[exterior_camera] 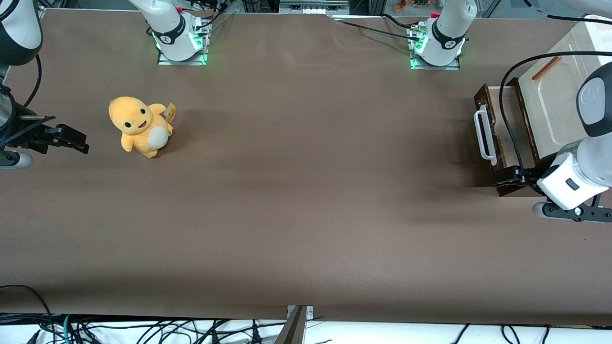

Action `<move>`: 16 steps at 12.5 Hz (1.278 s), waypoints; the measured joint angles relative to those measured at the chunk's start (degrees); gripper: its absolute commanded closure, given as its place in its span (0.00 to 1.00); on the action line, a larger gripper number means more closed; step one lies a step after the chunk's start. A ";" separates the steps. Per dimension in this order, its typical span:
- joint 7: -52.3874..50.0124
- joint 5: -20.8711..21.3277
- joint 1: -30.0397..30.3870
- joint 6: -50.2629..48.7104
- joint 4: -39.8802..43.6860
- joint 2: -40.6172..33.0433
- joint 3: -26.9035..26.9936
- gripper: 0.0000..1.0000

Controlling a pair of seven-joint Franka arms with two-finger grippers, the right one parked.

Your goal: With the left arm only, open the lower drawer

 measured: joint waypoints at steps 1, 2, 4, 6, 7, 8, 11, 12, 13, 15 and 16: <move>0.20 -0.30 0.42 0.00 0.00 0.00 0.02 0.00; 0.57 -0.33 0.75 0.05 -0.03 0.00 0.04 0.00; 0.79 -0.33 1.04 2.30 -0.37 0.01 0.04 0.00; 0.80 -0.34 1.06 3.81 -0.86 0.00 0.04 0.00; 0.80 -0.34 1.07 4.18 -1.15 0.00 0.04 0.00; 0.80 -0.34 1.07 4.50 -1.41 0.00 0.04 0.00; 0.80 -0.34 1.07 4.57 -1.92 -0.01 0.04 0.00; 0.80 -0.34 1.07 4.63 -2.20 0.00 0.04 0.00; 0.80 -0.34 1.07 4.74 -2.43 0.00 0.03 0.00; 0.80 -0.34 1.05 4.77 -2.50 -0.04 0.00 0.00; 0.80 -0.34 1.05 4.77 -2.50 -0.12 0.00 0.00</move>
